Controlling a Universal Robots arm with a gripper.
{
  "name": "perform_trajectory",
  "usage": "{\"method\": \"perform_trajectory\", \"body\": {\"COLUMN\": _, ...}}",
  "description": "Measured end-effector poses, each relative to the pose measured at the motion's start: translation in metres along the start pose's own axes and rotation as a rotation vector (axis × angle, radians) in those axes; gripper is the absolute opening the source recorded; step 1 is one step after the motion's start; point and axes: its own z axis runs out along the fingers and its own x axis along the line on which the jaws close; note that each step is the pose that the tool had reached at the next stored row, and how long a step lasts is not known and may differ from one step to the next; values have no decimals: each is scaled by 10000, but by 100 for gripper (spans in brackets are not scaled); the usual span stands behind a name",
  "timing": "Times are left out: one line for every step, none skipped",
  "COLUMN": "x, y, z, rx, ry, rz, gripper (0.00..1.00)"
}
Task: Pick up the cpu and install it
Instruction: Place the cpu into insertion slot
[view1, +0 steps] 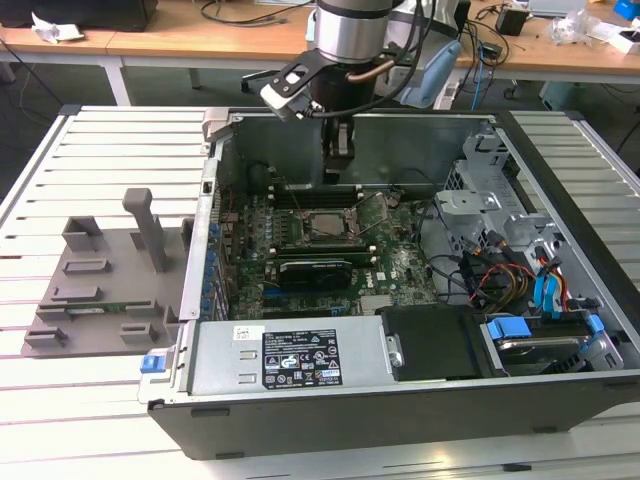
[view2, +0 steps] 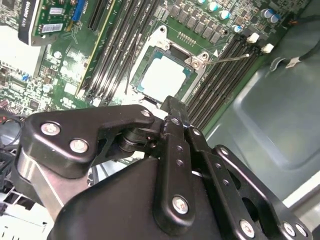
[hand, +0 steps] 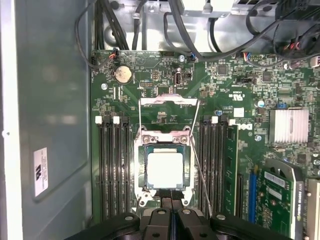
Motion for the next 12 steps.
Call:
{"method": "perform_trajectory", "body": {"x": -1, "y": -1, "z": -18, "rx": 0, "ry": 0, "rz": 0, "gripper": 11}}
{"method": "perform_trajectory", "body": {"x": -2, "y": -1, "z": -37, "rx": 0, "ry": 0, "rz": 0, "gripper": 11}}
{"method": "perform_trajectory", "body": {"x": -2, "y": -2, "z": -48, "rx": 0, "ry": -1, "rz": 0, "gripper": 11}}
{"method": "perform_trajectory", "body": {"x": -2, "y": -2, "z": -50, "rx": -1, "ry": 2, "rz": 0, "gripper": 11}}
{"method": "perform_trajectory", "body": {"x": -2, "y": -2, "z": -50, "rx": -1, "ry": 2, "rz": 0, "gripper": 11}}
{"method": "perform_trajectory", "body": {"x": -3, "y": -2, "z": -51, "rx": 0, "ry": 0, "rz": 0, "gripper": 11}}
{"method": "perform_trajectory", "body": {"x": -3, "y": -2, "z": -51, "rx": 0, "ry": 0, "rz": 0, "gripper": 11}}
{"method": "perform_trajectory", "body": {"x": -3, "y": -2, "z": -51, "rx": 0, "ry": 0, "rz": 0, "gripper": 11}}
{"method": "perform_trajectory", "body": {"x": -2, "y": -2, "z": -51, "rx": 0, "ry": 1, "rz": 0, "gripper": 11}}
{"method": "perform_trajectory", "body": {"x": -3, "y": -2, "z": -52, "rx": 0, "ry": 0, "rz": -1, "gripper": 11}}
{"method": "perform_trajectory", "body": {"x": -2, "y": -2, "z": -52, "rx": 0, "ry": 0, "rz": 0, "gripper": 11}}
{"method": "perform_trajectory", "body": {"x": -3, "y": -2, "z": -52, "rx": 0, "ry": 0, "rz": 0, "gripper": 11}}
